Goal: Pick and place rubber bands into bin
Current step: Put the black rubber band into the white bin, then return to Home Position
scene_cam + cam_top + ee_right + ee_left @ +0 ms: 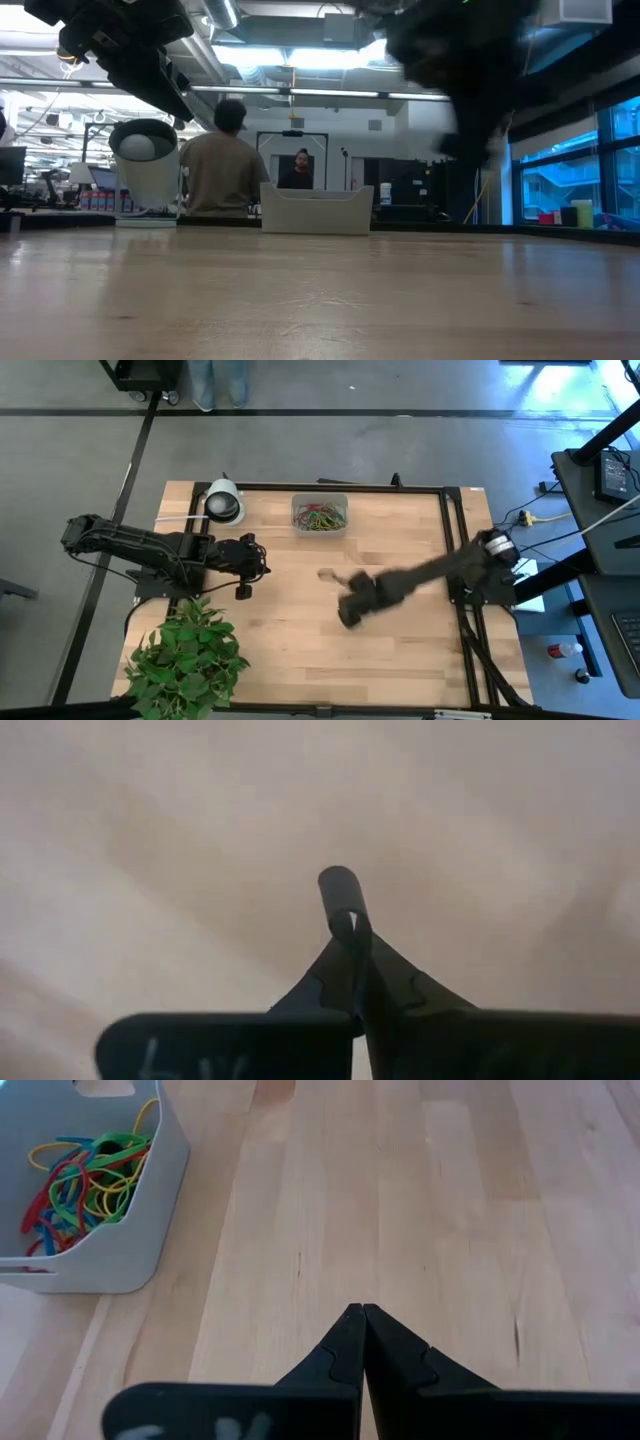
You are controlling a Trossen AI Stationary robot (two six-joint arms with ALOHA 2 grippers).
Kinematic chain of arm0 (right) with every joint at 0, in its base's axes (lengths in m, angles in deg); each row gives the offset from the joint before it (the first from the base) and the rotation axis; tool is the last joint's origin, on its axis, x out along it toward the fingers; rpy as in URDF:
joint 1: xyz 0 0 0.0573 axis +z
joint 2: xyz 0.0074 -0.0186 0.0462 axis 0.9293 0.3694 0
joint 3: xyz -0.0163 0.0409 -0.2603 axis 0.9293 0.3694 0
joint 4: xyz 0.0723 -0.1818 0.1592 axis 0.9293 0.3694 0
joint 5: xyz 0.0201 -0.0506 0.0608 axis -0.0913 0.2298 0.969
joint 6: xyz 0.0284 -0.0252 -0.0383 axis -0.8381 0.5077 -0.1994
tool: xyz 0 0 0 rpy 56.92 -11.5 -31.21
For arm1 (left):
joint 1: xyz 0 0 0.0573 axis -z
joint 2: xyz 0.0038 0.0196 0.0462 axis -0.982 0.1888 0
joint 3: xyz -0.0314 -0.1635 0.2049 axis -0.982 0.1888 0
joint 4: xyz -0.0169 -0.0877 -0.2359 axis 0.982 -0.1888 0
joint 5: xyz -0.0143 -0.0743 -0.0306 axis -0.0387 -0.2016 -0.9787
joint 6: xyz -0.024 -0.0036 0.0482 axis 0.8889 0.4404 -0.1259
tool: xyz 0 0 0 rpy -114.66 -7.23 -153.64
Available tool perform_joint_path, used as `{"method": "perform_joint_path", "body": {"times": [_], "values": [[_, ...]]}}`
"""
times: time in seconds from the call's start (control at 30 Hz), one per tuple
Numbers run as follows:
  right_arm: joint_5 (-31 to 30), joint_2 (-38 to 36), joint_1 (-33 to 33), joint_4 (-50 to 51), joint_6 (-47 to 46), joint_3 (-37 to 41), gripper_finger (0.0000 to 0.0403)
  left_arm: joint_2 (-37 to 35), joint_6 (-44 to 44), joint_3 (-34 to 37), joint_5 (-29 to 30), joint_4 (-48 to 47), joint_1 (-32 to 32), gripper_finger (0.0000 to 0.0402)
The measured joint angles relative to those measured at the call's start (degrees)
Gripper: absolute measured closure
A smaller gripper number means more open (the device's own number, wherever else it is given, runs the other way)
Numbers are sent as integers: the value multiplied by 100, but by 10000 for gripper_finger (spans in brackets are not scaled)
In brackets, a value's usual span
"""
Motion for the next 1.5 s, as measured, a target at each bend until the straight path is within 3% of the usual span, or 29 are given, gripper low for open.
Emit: {"method": "perform_joint_path", "body": {"times": [0.37, 0.6, 0.77, 0.93, 1.5], "values": [[-210, -85, -2908, -1217, 3910, -742, 401, 2, 13, 0, 681, 5, -2, 400], [-97, 459, -4026, -1479, 5411, -1751, 402, 2, 276, 0, 891, 18, -235, 400], [257, 1259, -4258, -1475, 6024, -2491, 394, 0, 519, 0, 897, 48, -490, 400], [313, 1839, -4230, -1490, 6397, -2691, 377, 0, 750, 0, 902, 46, -645, 400], [531, 1932, -4232, -1091, 6722, -2699, 226, 2, 917, 0, 922, 164, -725, 400]]}}
